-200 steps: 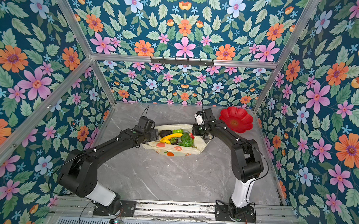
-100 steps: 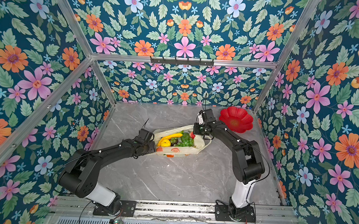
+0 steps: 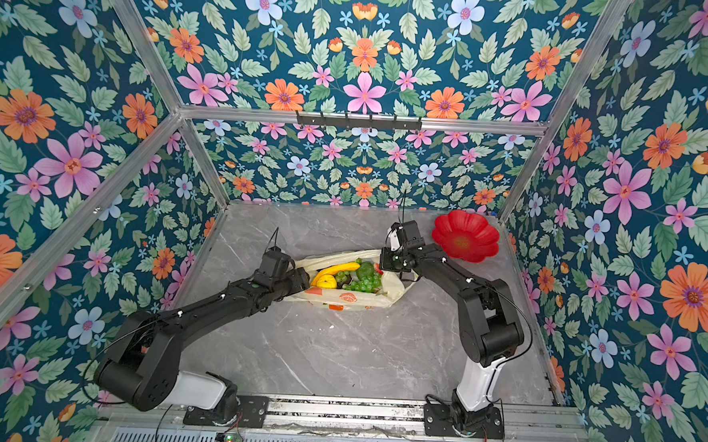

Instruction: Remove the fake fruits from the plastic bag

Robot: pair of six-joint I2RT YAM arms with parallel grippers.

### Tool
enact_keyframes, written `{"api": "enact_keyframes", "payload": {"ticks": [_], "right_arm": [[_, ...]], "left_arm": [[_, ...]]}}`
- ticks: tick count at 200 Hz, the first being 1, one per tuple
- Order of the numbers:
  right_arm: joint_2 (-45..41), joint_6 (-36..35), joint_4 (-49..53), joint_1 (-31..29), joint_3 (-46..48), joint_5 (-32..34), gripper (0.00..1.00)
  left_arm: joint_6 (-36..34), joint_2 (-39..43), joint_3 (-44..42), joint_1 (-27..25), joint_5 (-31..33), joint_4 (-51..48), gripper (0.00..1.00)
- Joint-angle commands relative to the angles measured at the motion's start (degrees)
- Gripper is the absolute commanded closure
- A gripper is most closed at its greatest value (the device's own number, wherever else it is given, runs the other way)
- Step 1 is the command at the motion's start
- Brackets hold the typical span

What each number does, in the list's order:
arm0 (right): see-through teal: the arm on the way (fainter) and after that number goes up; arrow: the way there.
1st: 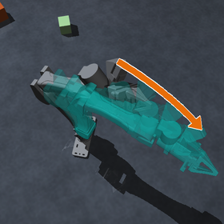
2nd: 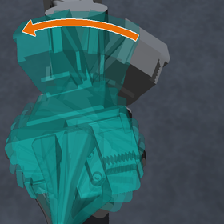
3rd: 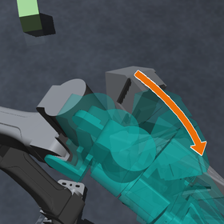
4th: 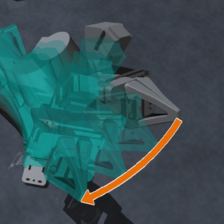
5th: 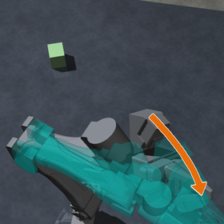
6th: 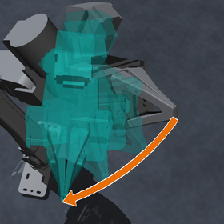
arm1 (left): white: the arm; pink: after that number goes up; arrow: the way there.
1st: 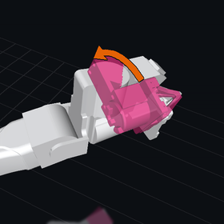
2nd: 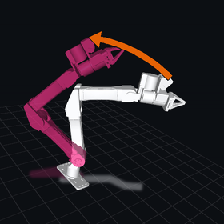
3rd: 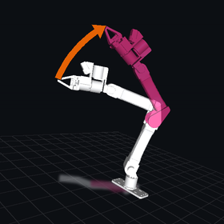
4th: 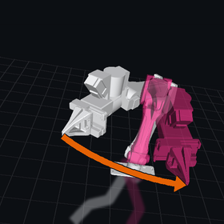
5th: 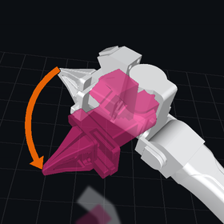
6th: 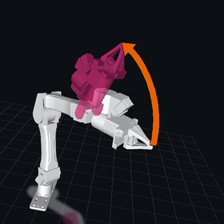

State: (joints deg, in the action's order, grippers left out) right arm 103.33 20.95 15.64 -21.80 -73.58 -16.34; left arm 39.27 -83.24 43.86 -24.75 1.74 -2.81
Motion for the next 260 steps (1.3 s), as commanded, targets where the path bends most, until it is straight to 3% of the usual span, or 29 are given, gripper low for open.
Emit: {"api": "enact_keyframes", "payload": {"ticks": [1, 17, 39, 77, 103, 154, 181, 195, 230, 260], "right_arm": [[-0.8, 0.3, -1.6, -0.1, 0.2, 0.2, 1.00], [-1.2, 0.8, -1.9, 0.2, 0.4, 0.5, 1.00], [-1.6, 2.6, -3.8, 1.8, 1.2, -1.1, 1.00], [1.9, 4.2, -4.1, 3.8, -2.7, -2.4, 1.00], [7.0, 6.4, -5.5, 3.7, -8.5, -5.0, 1.00], [14.3, 6.9, -0.9, 3.6, -18.7, -6.2, 1.00], [9.9, 3.6, 3.0, 1.4, -18.0, 0.7, 0.50], [7.3, 2.8, 6.9, 0.3, -17.5, 6.8, 0.35], [0.9, 4.0, 15.7, -2.4, -14.8, 23.5, 0.18], [-4.8, 4.4, 17.3, -7.0, -9.7, 30.4, 0.17]], "left_arm": [[0.4, -2.9, 1.8, 0.1, 2.5, -2.1, 0.24], [0.1, -5.0, 2.5, 0.0, 3.4, -2.9, 0.29], [-0.6, -6.4, 2.3, 0.0, 4.1, -3.1, 0.45], [-2.6, -5.8, -0.7, 1.2, 5.6, -2.6, 0.84], [-3.3, -3.6, -4.2, 3.3, 4.4, -0.3, 1.00], [-6.0, 4.1, -8.4, 2.7, 3.0, 1.8, 1.00], [-6.7, 3.1, -6.2, -2.3, 4.5, 1.1, 1.00], [-6.2, 2.9, -5.6, -3.8, 5.3, 1.2, 1.00], [-5.5, 3.1, -4.5, -6.1, 6.3, 1.7, 1.00], [-5.4, 3.3, -3.6, -8.2, 7.5, 1.3, 1.00]]}}
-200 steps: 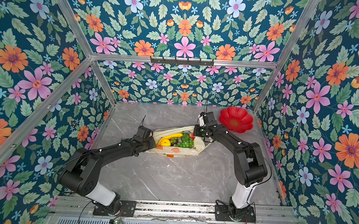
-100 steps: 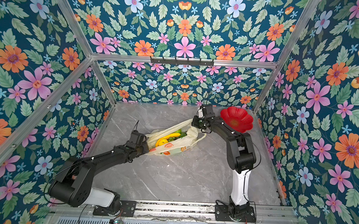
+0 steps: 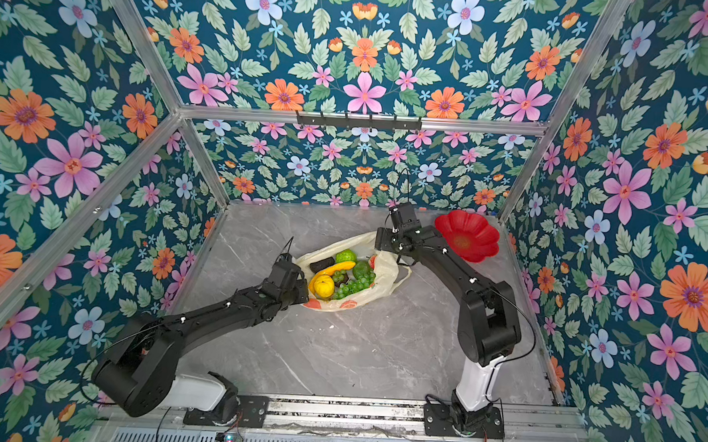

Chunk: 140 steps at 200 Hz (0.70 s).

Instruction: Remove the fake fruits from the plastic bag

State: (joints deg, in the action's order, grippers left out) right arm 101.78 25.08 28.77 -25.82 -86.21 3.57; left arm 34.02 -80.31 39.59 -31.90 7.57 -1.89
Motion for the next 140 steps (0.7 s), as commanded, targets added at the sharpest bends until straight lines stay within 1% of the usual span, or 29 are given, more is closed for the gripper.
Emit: {"api": "enact_keyframes", "payload": {"ticks": [1, 25, 49, 57, 79, 85, 100, 112, 128, 140], "right_arm": [[-3.4, 0.4, 4.2, -3.1, 3.1, 10.6, 0.17], [-5.0, 2.7, 5.8, -8.9, 5.7, 15.3, 0.16], [-2.8, 6.1, 8.6, -13.0, 6.3, 19.7, 0.14], [-2.0, 6.8, 8.6, -13.4, 6.7, 19.5, 0.14], [-0.2, 7.3, 6.2, -13.4, 8.1, 16.5, 0.13], [0.4, 7.4, 6.0, -13.4, 8.3, 16.2, 0.15], [1.2, 7.7, 6.6, -13.1, 8.7, 17.5, 0.21], [0.8, 7.8, 5.2, -12.2, 10.8, 17.8, 0.25], [-1.3, 8.5, 1.1, -10.3, 15.5, 16.2, 0.43], [-2.9, 9.3, -2.2, -7.9, 19.0, 13.5, 0.56]], "left_arm": [[-0.2, 0.3, 0.6, -1.1, 1.6, 0.4, 1.00], [0.1, 0.7, 0.6, -1.9, 2.6, 0.3, 1.00], [0.1, 0.4, 0.9, -2.8, 3.2, 0.2, 1.00], [0.1, 0.3, 0.9, -3.0, 3.3, 0.2, 1.00], [0.3, -0.1, 0.9, -3.6, 3.4, 0.2, 1.00], [0.5, -0.2, 0.8, -3.8, 3.4, 0.2, 1.00], [1.2, -0.3, 0.6, -3.8, 3.9, 0.1, 1.00], [2.3, -0.1, 0.1, -3.7, 4.4, -0.3, 1.00], [3.8, 0.1, -0.8, -3.6, 5.6, -0.7, 1.00], [5.3, 0.0, -1.4, -2.9, 6.8, -1.6, 1.00]]}}
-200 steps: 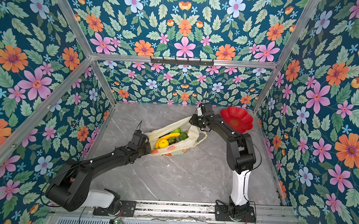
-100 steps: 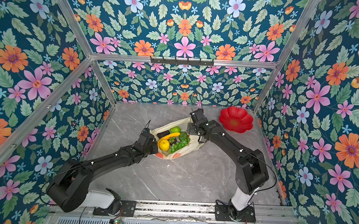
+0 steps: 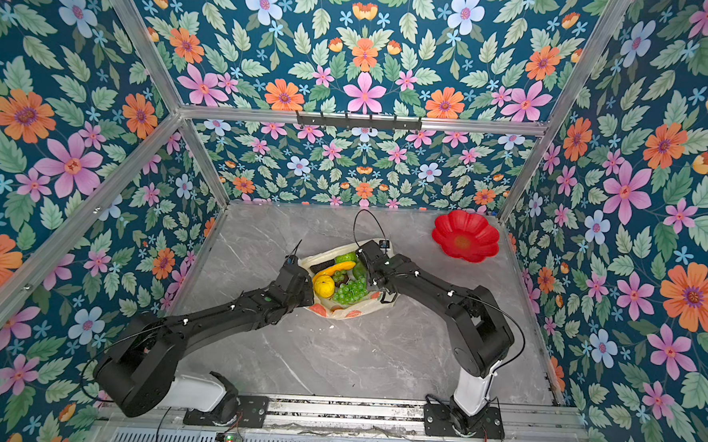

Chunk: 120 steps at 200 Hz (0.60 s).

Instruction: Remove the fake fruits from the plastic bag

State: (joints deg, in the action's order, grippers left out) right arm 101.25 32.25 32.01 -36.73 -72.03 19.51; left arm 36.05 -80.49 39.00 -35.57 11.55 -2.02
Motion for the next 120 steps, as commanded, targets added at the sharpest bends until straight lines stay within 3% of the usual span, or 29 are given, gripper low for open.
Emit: {"api": "enact_keyframes", "payload": {"ticks": [1, 23, 48, 74, 90, 120], "right_arm": [[-2.6, 2.2, -5.7, 3.3, 5.0, -2.8, 0.57], [-5.6, 2.3, -14.1, 8.0, 11.5, -11.2, 0.79], [-8.5, 0.2, -21.4, 10.3, 15.0, -18.4, 0.93], [-8.5, -0.9, -25.3, 10.5, 15.4, -22.1, 0.99], [-8.4, -0.7, -27.0, 10.5, 15.3, -23.5, 1.00], [-8.6, -0.6, -27.1, 10.7, 15.1, -22.4, 1.00]], "left_arm": [[3.4, 0.2, -0.8, 0.8, 2.8, -1.5, 1.00], [5.1, 0.8, -3.4, 4.0, 0.3, 0.4, 1.00], [4.9, 1.4, -4.4, 5.5, -1.6, 2.0, 1.00], [1.9, -0.1, -3.2, 4.9, -6.2, 4.1, 1.00], [0.6, -0.6, -2.1, 2.5, -5.8, 3.8, 1.00], [0.0, -0.2, -1.3, -0.7, -3.9, 2.0, 0.84]]}}
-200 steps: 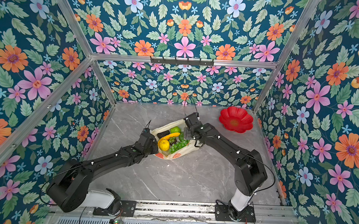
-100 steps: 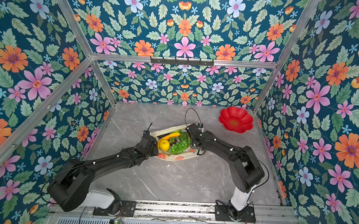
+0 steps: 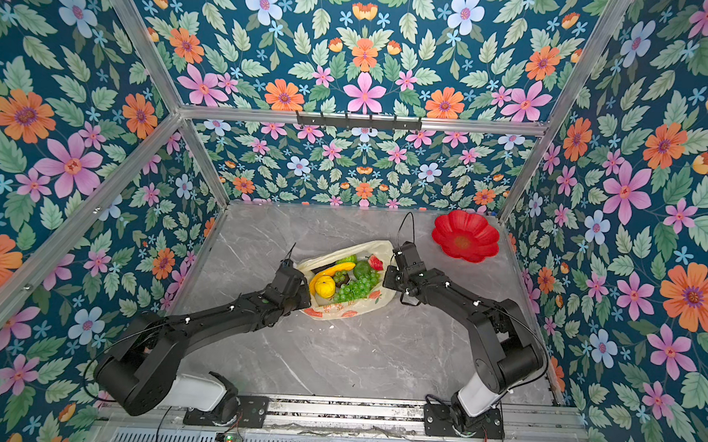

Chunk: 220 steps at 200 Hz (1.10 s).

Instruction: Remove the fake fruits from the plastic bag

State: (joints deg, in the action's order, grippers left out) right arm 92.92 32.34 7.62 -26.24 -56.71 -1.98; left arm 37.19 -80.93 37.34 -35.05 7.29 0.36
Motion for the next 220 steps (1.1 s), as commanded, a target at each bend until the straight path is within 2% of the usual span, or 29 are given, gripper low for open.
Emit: {"api": "enact_keyframes", "payload": {"ticks": [1, 13, 25, 34, 46, 94, 125, 148, 174, 192, 220], "right_arm": [[-0.3, -0.6, -2.7, 0.2, -0.2, -0.9, 1.00], [-0.3, -0.7, -2.8, 0.6, -0.2, -0.7, 1.00], [-0.2, -0.6, -3.1, 1.2, 0.1, -1.4, 1.00], [-0.2, -0.2, -3.7, 2.1, 0.5, -2.7, 1.00], [-0.1, 0.0, -4.3, 2.8, 0.7, -3.9, 1.00], [-1.0, -1.2, -3.3, 2.9, 0.7, -3.5, 1.00], [-1.4, -1.7, -3.1, 2.9, 1.2, -3.3, 1.00], [-2.1, -2.2, -2.5, 2.9, 1.3, -3.2, 1.00], [-2.5, -2.7, -1.8, 2.9, 1.2, -2.9, 1.00], [-2.2, -3.3, -1.4, 2.9, 0.8, -3.2, 1.00], [-1.5, -4.0, -1.0, 2.9, 0.2, -2.9, 1.00]], "left_arm": [[-1.2, 0.3, 0.3, -1.3, 0.4, -0.4, 0.83], [-1.3, 1.1, -0.2, -1.9, 0.8, -1.0, 0.75], [-1.1, 2.4, -0.9, -2.8, 1.8, -1.9, 0.55], [-1.1, 3.8, -1.6, -3.5, 2.7, -2.3, 0.44], [-1.1, 5.8, -2.4, -3.9, 3.3, -3.3, 0.36], [-0.5, 16.7, -1.9, -8.3, 11.1, -10.6, 0.29], [-2.6, 18.3, 3.6, -11.6, 12.3, -13.5, 0.27], [-8.8, 13.4, 9.4, -11.6, 16.8, -15.6, 0.19], [-19.9, 1.3, 18.5, -10.3, 25.5, -19.2, 0.04], [-24.1, -8.0, 23.6, -7.2, 28.1, -19.1, 0.04], [-27.5, -16.5, 28.3, -2.3, 26.1, -15.6, 0.08]]}}
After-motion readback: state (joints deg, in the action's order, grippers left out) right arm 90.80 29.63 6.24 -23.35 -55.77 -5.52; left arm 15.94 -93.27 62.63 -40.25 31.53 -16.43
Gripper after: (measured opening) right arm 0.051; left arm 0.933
